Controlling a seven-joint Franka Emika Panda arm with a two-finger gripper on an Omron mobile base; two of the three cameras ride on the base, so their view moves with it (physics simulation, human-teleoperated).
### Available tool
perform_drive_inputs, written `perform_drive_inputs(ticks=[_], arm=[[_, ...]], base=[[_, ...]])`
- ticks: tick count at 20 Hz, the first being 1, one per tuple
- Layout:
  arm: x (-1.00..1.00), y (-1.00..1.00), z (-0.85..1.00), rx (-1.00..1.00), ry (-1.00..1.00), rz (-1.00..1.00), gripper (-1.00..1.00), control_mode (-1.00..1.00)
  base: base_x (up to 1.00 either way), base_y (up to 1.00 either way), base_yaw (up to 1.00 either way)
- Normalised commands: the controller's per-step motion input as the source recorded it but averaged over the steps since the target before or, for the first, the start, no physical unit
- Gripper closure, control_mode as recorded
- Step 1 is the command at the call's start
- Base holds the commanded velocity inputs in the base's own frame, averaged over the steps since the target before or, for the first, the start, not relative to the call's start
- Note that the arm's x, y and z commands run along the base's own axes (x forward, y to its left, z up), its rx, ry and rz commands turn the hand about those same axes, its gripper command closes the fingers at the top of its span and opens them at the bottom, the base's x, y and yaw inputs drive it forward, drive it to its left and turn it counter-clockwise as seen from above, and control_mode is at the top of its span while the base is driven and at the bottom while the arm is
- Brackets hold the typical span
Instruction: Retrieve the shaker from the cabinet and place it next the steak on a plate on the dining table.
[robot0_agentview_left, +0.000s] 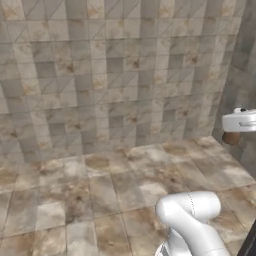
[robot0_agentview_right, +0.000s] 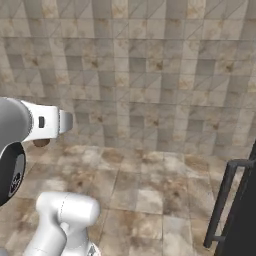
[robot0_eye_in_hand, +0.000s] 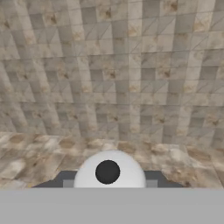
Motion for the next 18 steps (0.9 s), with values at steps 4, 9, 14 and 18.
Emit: perform_drive_inputs(ticks=[4,9,14,18], arm=[[0.0,0.0,0.0,0.0,0.0,0.0,1.0,1.0],[0.0,0.0,0.0,0.0,0.0,0.0,1.0,1.0],[0.0,0.0,0.0,0.0,0.0,0.0,1.0,1.0],[0.0,0.0,0.0,0.0,0.0,0.0,1.0,1.0]], base=[[1.0,0.51,0.21],[0.96,0.17,0.58],[0.48,0.0,0.87],[0.33,0.0,0.95]])
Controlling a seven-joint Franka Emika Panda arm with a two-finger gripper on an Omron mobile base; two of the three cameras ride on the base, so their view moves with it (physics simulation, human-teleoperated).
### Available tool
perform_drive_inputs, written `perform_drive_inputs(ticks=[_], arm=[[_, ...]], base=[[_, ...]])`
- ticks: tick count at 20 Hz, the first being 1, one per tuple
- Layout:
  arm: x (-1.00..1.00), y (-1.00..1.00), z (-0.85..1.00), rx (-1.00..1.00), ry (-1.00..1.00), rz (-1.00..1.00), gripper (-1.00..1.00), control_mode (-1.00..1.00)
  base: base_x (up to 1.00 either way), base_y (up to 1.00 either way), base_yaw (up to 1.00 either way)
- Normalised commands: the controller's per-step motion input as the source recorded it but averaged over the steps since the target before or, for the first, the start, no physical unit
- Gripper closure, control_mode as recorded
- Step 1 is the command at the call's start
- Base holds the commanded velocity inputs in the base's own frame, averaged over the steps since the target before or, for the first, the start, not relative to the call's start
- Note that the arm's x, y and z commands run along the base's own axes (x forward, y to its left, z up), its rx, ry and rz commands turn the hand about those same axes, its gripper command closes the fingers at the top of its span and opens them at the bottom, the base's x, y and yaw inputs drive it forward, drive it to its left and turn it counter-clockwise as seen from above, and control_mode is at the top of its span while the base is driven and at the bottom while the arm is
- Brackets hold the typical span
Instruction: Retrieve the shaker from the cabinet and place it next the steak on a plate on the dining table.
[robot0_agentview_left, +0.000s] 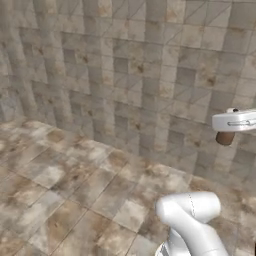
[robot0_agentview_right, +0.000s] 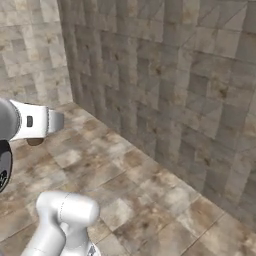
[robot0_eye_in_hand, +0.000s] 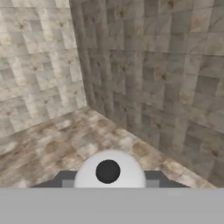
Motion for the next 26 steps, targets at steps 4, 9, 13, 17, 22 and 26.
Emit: perform_drive_inputs(ticks=[4,9,13,17,22,26], arm=[[0.0,0.0,0.0,0.0,0.0,0.0,1.0,1.0],[0.0,0.0,0.0,0.0,0.0,0.0,1.0,1.0],[0.0,0.0,0.0,0.0,0.0,0.0,1.0,1.0],[0.0,0.0,0.0,0.0,0.0,0.0,1.0,1.0],[0.0,0.0,0.0,0.0,0.0,0.0,1.0,1.0],[0.0,0.0,0.0,0.0,0.0,0.0,1.0,1.0]], base=[[0.48,0.0,0.92],[0.84,0.0,0.81],[1.0,0.0,0.65],[1.0,0.0,0.49],[1.0,0.0,0.38],[1.0,0.0,0.45]])
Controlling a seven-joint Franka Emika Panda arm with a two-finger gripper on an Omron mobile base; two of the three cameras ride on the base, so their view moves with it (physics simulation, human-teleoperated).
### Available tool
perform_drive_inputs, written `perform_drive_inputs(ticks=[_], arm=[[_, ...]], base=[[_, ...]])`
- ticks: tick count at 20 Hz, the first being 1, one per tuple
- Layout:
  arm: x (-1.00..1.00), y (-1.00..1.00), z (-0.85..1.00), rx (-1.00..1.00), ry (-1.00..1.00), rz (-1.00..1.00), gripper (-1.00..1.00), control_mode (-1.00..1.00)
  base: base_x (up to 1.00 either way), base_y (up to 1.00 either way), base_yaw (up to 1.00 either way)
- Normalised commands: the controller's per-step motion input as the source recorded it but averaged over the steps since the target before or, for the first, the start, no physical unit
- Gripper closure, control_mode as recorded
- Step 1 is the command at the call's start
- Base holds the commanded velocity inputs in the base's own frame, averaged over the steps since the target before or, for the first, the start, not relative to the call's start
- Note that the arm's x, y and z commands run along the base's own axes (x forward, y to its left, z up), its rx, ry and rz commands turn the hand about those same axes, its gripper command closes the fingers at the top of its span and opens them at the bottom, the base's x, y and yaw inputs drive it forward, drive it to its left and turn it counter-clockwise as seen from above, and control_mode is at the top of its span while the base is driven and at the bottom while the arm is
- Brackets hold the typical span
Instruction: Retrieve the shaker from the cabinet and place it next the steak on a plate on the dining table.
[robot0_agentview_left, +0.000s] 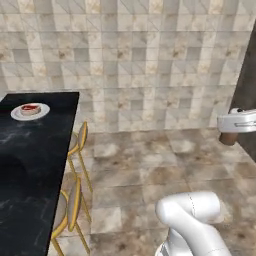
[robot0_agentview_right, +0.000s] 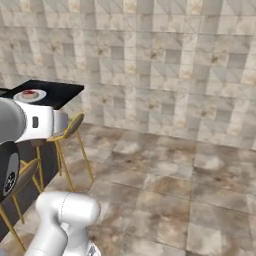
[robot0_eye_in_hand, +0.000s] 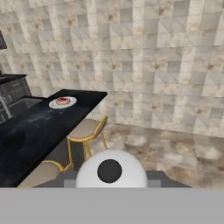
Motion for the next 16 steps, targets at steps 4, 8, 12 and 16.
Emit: perform_drive_inputs(ticks=[4,8,12,16], arm=[[0.0,0.0,0.0,0.0,0.0,0.0,1.0,1.0],[0.0,0.0,0.0,0.0,0.0,0.0,1.0,1.0],[0.0,0.0,0.0,0.0,0.0,0.0,1.0,1.0],[0.0,0.0,0.0,0.0,0.0,0.0,1.0,1.0]], base=[[1.0,0.0,0.52],[1.0,0.0,0.54],[1.0,-0.07,0.53],[1.0,-0.14,0.5]])
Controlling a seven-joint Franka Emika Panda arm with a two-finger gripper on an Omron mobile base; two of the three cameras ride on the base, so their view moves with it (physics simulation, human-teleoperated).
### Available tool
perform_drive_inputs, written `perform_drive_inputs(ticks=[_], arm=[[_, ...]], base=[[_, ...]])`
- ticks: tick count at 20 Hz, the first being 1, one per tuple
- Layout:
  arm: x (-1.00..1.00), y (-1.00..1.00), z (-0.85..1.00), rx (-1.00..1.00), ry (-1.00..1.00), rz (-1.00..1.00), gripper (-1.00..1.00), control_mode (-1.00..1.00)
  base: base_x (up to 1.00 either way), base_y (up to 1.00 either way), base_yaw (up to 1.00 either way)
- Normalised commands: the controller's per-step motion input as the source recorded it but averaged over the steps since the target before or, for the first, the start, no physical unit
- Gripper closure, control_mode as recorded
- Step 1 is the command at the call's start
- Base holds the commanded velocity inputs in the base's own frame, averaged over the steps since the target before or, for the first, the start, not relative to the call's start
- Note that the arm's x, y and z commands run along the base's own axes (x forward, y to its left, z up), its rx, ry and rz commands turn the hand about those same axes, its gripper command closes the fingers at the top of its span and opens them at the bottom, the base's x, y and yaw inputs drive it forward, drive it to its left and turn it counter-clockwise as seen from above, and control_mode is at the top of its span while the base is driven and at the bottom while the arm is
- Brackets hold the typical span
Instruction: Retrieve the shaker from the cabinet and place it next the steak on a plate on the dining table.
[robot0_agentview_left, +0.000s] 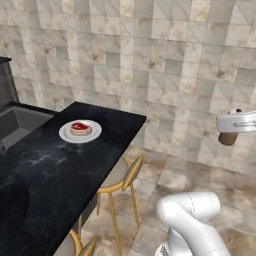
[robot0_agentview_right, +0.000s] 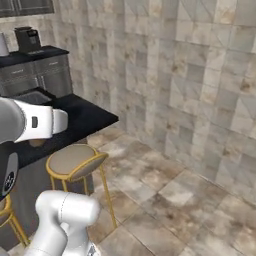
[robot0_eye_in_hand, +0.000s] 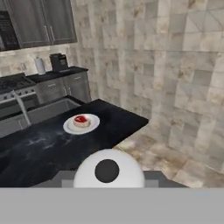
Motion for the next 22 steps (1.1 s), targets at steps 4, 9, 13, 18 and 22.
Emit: perform_drive_inputs(ticks=[4,9,13,18,22], arm=[[0.0,0.0,0.0,0.0,0.0,0.0,1.0,1.0],[0.0,0.0,0.0,0.0,0.0,0.0,1.0,1.0],[0.0,0.0,0.0,0.0,0.0,0.0,1.0,1.0],[0.0,0.0,0.0,0.0,0.0,0.0,1.0,1.0],[0.0,0.0,0.0,0.0,0.0,0.0,1.0,1.0]], base=[[1.0,-0.05,0.52],[1.0,0.0,0.58],[1.0,-0.01,0.6],[1.0,-0.15,0.62],[1.0,-0.25,0.61]])
